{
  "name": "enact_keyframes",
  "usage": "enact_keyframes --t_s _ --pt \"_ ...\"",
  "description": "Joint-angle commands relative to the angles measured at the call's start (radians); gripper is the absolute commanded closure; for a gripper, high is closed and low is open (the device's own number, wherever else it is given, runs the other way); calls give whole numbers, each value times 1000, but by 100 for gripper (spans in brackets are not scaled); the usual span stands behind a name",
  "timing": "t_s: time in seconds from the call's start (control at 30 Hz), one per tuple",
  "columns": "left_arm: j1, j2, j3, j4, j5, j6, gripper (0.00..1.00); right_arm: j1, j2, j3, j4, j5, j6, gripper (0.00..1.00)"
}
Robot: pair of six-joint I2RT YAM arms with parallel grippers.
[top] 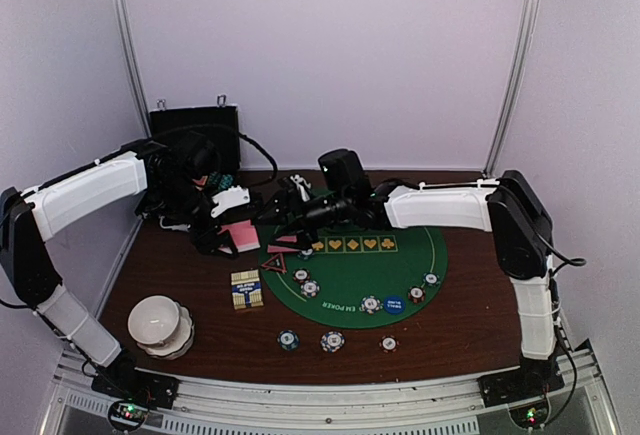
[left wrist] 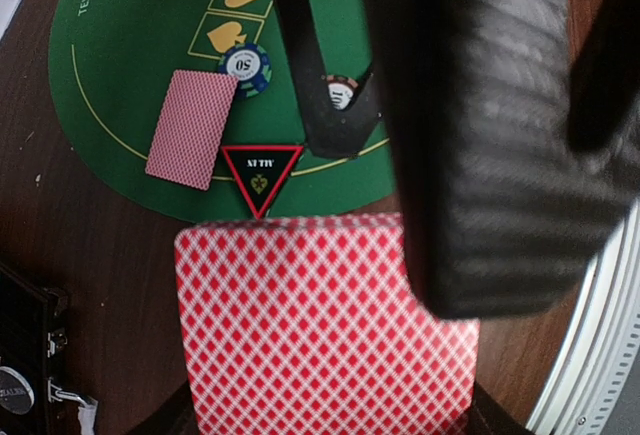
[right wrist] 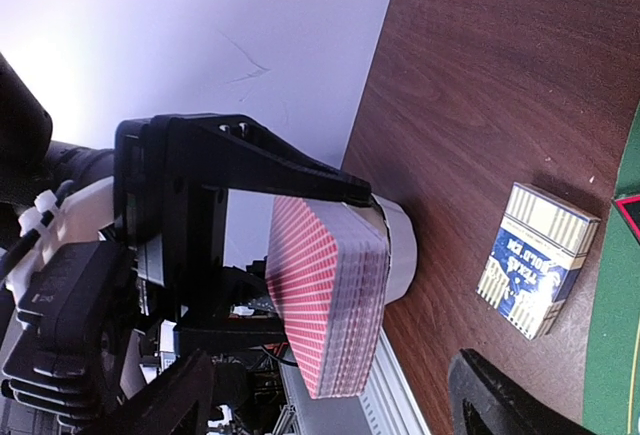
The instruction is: Distribute texas hold em gaming equipment
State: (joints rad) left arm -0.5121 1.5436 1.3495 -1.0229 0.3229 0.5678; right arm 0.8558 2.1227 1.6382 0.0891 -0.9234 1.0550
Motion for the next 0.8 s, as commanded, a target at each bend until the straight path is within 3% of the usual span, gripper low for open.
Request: enact_keyframes --t_s 0.0,0.77 --pt "6 -1 36 9 36 -11 100 12 27 29 68 -29 40 17" --pt "6 -9 41 3 55 -16 100 40 202 225 33 -35 94 29"
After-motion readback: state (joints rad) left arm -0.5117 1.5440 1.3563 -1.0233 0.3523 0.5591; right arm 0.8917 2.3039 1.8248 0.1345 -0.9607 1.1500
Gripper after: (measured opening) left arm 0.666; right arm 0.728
